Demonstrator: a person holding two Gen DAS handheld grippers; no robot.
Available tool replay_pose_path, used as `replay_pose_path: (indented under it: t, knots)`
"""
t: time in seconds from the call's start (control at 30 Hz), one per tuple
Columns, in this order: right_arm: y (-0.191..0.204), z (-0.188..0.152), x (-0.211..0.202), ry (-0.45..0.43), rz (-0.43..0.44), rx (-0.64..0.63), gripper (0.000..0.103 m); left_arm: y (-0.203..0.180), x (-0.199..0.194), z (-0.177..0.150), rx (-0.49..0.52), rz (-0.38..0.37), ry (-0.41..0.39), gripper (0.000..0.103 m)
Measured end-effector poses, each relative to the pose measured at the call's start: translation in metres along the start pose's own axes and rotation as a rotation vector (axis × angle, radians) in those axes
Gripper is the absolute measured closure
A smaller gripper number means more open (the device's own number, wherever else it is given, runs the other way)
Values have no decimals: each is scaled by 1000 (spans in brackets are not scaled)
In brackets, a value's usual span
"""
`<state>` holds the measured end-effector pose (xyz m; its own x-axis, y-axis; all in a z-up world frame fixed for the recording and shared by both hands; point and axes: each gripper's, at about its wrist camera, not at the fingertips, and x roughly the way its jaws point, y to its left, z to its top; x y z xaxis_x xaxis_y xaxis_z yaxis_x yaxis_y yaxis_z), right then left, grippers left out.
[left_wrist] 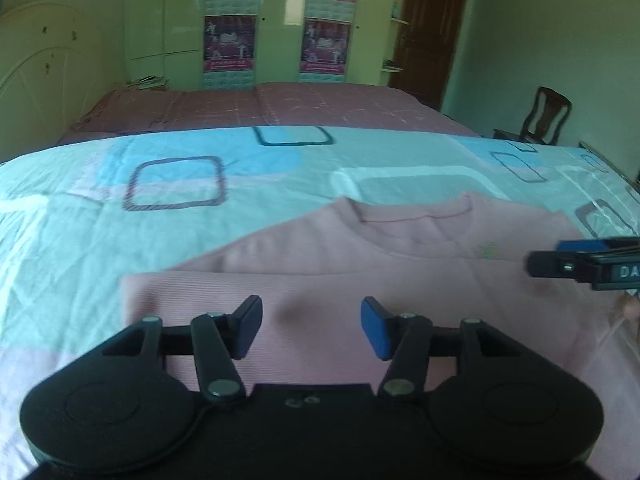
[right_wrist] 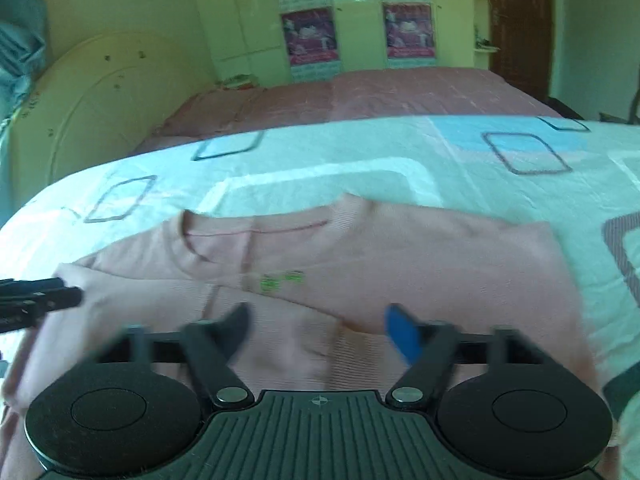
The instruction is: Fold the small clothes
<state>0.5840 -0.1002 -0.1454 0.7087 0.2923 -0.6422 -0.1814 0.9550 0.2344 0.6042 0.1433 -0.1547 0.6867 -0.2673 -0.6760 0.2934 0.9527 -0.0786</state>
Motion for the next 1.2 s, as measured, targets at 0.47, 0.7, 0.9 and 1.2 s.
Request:
replay_pose_path:
  t: [0.47, 0.7, 0.9, 1.2]
  knots:
    - [-18, -44, -15, 122, -40, -85, 83, 20, -38, -63, 3, 128, 22, 46]
    - [-1, -25, -9, 48, -120, -106, 82, 38, -26, -26, -22, 110, -30, 45]
    - [-21, 2, 27, 109, -200, -49, 82, 83, 26, 1, -100, 128, 41, 34]
    - [5, -20, -26, 31, -72, -51, 71, 39, -47, -36, -124, 84, -41, 41]
